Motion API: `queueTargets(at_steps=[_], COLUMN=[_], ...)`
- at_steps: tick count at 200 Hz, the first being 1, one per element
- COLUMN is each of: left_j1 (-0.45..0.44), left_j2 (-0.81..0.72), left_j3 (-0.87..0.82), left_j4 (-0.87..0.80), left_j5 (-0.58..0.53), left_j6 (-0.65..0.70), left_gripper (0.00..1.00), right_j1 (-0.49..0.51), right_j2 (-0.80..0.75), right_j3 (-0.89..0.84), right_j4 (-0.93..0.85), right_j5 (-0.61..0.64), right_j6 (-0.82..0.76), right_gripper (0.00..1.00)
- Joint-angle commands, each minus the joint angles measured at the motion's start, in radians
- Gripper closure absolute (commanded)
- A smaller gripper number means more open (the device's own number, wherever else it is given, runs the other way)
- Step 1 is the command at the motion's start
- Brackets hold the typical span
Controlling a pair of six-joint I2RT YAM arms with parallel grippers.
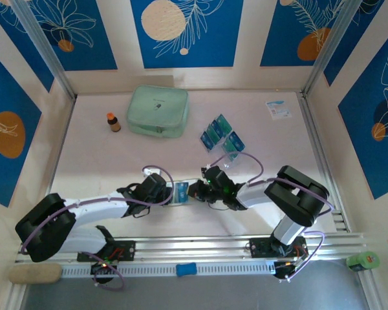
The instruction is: Put the credit cards into the card holder
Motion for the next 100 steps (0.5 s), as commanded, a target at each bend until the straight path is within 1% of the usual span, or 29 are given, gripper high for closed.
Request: queueTargets(at_steps=[1,21,36,67,100], left_j1=[0.006,0.007,0.006,0.006,0.005], left_j2=[0.009,0.007,0.005,0.004,-0.001], left_j3=[-0.019,-0.022,-0.024,-0.029,-0.034], left_j4=[-0.01,-0.008,-0.006,-0.001,0.002], left_j5=[-0.013,-0.014,-0.015,-0.015,-0.022], left_j6=[-0.013,-0.011,-0.013,-0.014,-0.016], left_gripper=[0.15,0.15,0.15,0.15,0.15], right_j1=[-0.003,-0.025,-0.042,-0.068,-0.07], right_j2=[0.022,-0.018,-0.069,-0.161,-0.154], right_j3=[0.037,0.06,0.07,0.099,0.166], right_j4=[-0.129,-0.208,-0.282,-0.416,-0.493], right_j5=[-0.06,-0.084,-0.084,-0.071,-0.069], right_j6=[-0.057,-0.11,-0.153,-0.237,-0.297], right_gripper=[0.97,0.79,0.71,0.72,0.84])
